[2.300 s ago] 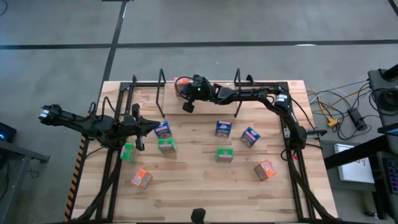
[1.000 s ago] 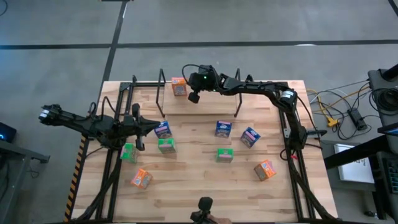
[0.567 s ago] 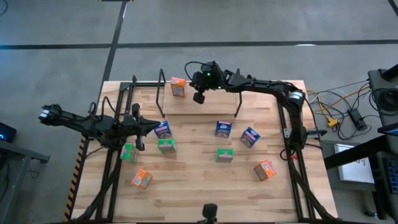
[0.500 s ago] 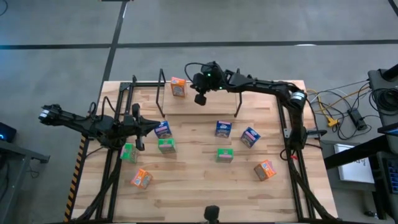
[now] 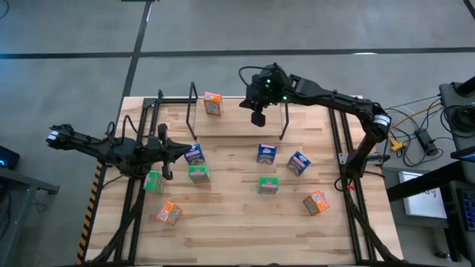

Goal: Stack cereal on shelf
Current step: Put the center orange cereal box on the shelf

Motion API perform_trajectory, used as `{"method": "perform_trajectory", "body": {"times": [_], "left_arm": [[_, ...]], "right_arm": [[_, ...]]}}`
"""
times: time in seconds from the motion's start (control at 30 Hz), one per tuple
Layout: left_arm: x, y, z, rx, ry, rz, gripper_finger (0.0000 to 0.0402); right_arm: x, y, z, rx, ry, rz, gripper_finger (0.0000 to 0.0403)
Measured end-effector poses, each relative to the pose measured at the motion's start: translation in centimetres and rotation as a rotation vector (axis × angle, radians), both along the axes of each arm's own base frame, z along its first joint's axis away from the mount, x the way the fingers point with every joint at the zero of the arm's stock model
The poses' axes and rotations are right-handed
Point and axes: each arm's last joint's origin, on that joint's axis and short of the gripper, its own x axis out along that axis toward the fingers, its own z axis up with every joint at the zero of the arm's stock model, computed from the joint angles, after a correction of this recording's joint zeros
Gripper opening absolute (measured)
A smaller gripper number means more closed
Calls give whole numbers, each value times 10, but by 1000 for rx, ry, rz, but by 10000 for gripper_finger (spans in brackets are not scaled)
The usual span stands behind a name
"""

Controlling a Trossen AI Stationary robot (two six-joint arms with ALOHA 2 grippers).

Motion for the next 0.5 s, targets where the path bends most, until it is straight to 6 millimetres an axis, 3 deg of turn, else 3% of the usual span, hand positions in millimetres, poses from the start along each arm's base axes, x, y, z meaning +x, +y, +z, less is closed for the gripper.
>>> {"method": "perform_trajectory", "body": {"times": [0.23,0.5], "left_arm": [[0,0,1,-3,-9,0,0],[0,0,1,6,-7,1,0]], "right_arm": [[1,2,-5,23,-86,65,9],[17,-7,-51,-4,-204,39,9]]}}
